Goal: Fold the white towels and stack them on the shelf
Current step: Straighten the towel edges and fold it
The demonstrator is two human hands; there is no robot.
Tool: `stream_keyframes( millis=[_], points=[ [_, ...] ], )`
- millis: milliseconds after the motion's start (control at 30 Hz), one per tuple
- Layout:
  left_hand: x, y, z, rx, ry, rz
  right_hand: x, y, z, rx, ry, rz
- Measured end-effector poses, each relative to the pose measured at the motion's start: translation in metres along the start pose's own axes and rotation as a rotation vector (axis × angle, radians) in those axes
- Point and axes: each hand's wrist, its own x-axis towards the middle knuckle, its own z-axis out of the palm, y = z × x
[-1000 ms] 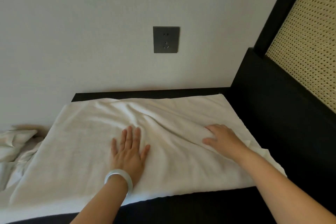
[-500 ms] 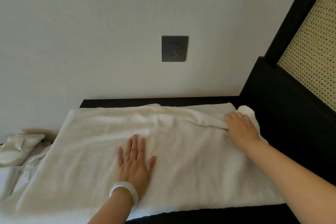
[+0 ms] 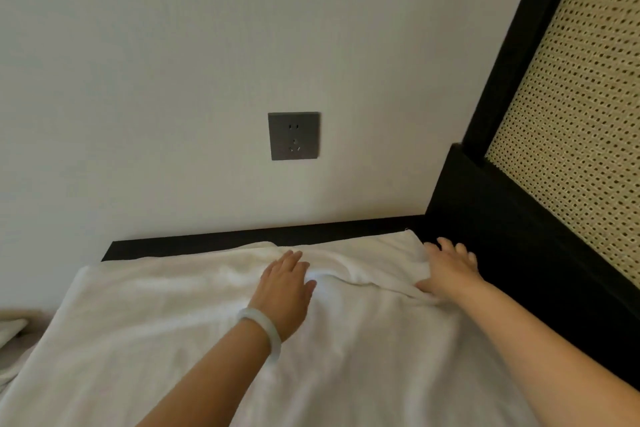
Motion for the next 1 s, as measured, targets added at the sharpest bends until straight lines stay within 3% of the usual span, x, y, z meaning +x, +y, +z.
stream_keyframes(
  millis=[133, 300, 433, 600, 633, 767, 900, 1000],
  points=[
    [0.051, 0.009, -0.008, 0.014, -0.070, 0.060, 0.023, 0.009, -0.012, 0.062, -0.197, 0.008],
    [0.090, 0.017, -0.004, 0.053, -0.254, 0.040, 0.041, 0.016, -0.005, 0.200, -0.071, -0.018],
    [0.101, 0.015, -0.004, 0.116, -0.374, 0.005, 0.052, 0.024, -0.007, 0.410, -0.123, -0.019],
    [0.108, 0.006, -0.012, -0.128, -0.141, 0.016, 0.064, 0.022, -0.012, 0.745, 0.269, -0.030],
    [0.108, 0.005, -0.013, -0.096, -0.141, 0.005, 0.066, 0.018, -0.014, 0.774, 0.254, -0.054],
    [0.107, 0.004, -0.008, -0.007, -0.254, -0.036, 0.074, 0.008, -0.007, 0.719, -0.090, -0.046],
    [0.112, 0.003, -0.003, 0.037, -0.245, -0.037, 0.085, 0.003, -0.005, 0.986, -0.016, 0.160],
    [0.117, 0.003, -0.003, 0.072, -0.243, -0.019, 0.094, 0.000, -0.004, 0.851, 0.003, 0.224]
  ],
)
